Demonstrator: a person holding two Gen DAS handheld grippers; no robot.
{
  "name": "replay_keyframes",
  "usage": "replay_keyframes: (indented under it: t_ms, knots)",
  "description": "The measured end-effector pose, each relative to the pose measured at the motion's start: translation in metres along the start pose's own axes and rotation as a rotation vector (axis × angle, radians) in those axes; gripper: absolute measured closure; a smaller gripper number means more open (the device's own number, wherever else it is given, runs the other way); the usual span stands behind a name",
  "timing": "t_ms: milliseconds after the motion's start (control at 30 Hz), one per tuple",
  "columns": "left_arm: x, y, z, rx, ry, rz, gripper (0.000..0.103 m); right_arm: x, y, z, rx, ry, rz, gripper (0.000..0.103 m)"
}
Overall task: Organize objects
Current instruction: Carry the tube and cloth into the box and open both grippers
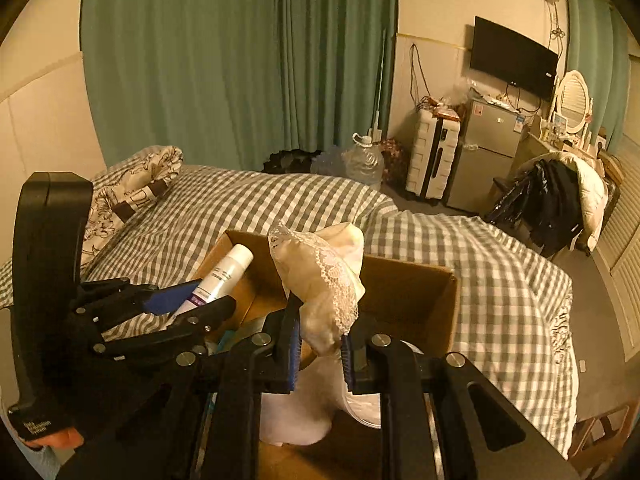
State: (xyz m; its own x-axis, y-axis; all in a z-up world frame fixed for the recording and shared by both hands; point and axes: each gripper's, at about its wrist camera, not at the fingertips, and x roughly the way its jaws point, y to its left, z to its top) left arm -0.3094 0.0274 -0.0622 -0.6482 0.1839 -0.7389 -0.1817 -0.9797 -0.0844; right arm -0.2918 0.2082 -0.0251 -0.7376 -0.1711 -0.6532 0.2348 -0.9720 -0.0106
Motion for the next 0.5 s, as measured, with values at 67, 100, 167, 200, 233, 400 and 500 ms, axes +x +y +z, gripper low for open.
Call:
replay_keyframes:
  t_ms: [67,100,167,200,233,400,500]
  knots:
    - [0.002,0.002,-0.002,-0.007,0.003,-0.018,0.078,0.003,-0.001,-0.003,0.008,-0.004,-0.001,0.087]
    - [0.002,0.003,-0.002,-0.014,0.004,-0.033,0.076,0.004,0.000,-0.005,0.012,-0.004,-0.002,0.085]
    - [0.000,0.005,-0.004,-0.022,0.007,-0.049,0.071,0.004,0.001,-0.008,0.015,-0.005,-0.016,0.061]
    - [-0.003,0.005,-0.005,-0.024,0.008,-0.049,0.058,0.002,0.000,-0.009,0.016,-0.012,-0.028,0.056]
    - [-0.006,0.005,-0.006,-0.025,0.007,-0.043,0.050,-0.001,-0.001,-0.010,0.018,-0.021,-0.039,0.051]
    - [-0.040,0.005,-0.005,-0.007,-0.034,-0.008,0.039,-0.033,-0.007,-0.006,0.031,-0.059,-0.081,0.045]
    - [-0.071,0.003,-0.003,-0.003,-0.076,0.002,0.030,-0.068,-0.005,-0.002,0.038,-0.098,-0.101,0.037]
